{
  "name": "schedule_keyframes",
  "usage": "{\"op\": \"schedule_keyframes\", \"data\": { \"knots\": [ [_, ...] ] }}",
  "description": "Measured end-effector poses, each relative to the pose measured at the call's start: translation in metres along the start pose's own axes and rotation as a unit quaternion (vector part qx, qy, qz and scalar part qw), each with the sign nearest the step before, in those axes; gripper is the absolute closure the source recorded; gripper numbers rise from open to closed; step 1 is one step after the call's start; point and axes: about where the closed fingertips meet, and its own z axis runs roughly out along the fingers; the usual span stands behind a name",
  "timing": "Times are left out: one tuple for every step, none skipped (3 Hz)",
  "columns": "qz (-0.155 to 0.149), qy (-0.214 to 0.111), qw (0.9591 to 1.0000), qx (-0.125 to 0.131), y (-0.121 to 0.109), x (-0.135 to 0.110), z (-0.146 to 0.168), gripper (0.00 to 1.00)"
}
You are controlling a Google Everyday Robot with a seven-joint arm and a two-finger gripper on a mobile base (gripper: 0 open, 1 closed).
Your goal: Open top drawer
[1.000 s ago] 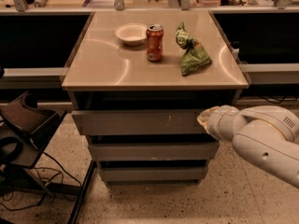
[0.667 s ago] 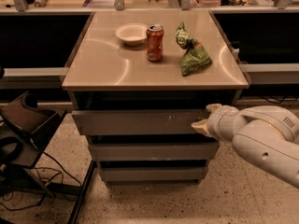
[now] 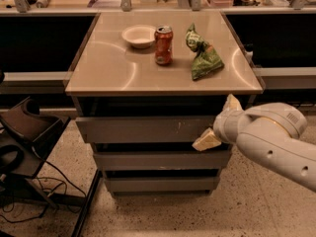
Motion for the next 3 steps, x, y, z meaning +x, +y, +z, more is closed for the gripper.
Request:
{"op": "schedule_keyframes", "data": {
  "knots": [
    [-0.014, 0.013, 0.9998, -0.009, 0.002, -0.003, 0.009, 0.00],
    [-0.045, 0.039, 0.9975, -0.038, 0.014, 0.001, 0.026, 0.00],
    [-0.069, 0.080, 0.9886, -0.108, 0.041, 0.016, 0.054, 0.00]
  ]
}}
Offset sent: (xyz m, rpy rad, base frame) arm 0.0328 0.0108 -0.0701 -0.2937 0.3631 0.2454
